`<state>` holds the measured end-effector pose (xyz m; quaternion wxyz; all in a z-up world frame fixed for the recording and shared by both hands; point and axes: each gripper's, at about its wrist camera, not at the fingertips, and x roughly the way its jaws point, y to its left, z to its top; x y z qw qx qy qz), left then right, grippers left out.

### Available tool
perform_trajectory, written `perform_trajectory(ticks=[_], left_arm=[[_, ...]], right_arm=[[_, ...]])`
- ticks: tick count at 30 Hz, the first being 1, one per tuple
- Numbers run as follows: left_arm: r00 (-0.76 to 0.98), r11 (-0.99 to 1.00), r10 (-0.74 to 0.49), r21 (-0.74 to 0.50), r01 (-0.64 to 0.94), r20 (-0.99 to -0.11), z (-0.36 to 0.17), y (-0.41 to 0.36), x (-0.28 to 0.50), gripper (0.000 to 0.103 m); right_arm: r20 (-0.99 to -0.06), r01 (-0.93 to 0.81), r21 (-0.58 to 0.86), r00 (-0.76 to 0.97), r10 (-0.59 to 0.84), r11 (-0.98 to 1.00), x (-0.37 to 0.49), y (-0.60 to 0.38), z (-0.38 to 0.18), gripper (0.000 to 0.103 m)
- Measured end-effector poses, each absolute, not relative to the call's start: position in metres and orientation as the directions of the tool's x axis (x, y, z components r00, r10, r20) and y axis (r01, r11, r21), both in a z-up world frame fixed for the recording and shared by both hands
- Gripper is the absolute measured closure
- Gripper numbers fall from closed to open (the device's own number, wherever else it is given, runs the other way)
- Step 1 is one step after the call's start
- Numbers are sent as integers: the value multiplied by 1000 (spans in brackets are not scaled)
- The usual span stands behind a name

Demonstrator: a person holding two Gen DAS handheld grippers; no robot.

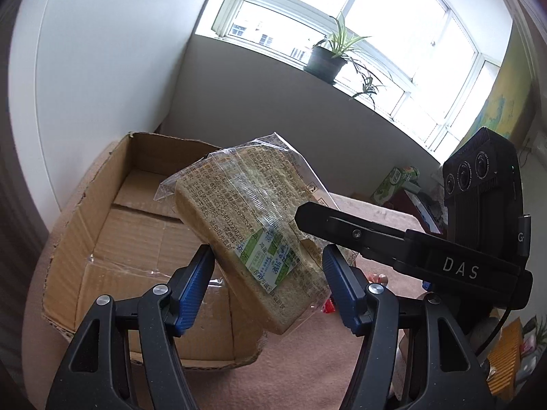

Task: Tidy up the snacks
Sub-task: 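Lift the bread loaf with the right gripper and carry it over the box, then lower the bread into the cardboard box and open the right gripper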

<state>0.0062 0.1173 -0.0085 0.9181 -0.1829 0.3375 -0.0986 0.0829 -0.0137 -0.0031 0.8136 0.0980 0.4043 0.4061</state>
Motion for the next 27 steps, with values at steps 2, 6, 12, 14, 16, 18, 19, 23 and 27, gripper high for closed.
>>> perform_trajectory(ticks=[2, 6, 12, 14, 16, 18, 19, 23, 27], left_arm=[[755, 910, -291, -413, 29, -588, -13, 133, 5, 39], [760, 905, -264, -426, -18, -594, -18, 154, 8, 39], [760, 900, -239, -431, -59, -605, -26, 173, 7, 39], [756, 900, -234, -430, -68, -611, -27, 173, 9, 39], [756, 901, -230, -428, -72, -613, -28, 175, 9, 39], [754, 901, -230, -428, -74, -615, -29, 174, 14, 39], [752, 901, -228, -426, -77, -618, -30, 173, 16, 39], [757, 909, -201, -407, -93, -621, -29, 172, 9, 39], [766, 906, -202, -414, -91, -610, -27, 176, 5, 39]], right_arm=[[-589, -594, 483, 322, 741, 643, 84, 2, -9, 63], [-600, -612, 483, 289, 746, 626, 88, 31, -16, 63], [-618, -624, 478, 261, 742, 618, 93, 55, -27, 63], [-622, -627, 473, 260, 738, 619, 98, 62, -29, 63], [-623, -626, 472, 260, 737, 620, 100, 65, -28, 63], [-631, -621, 467, 265, 729, 630, 103, 69, -30, 63], [-639, -615, 459, 274, 719, 641, 104, 69, -31, 60], [-631, -597, 456, 306, 713, 659, 101, 61, -29, 39], [-624, -597, 439, 334, 706, 671, 101, 49, -23, 32]])
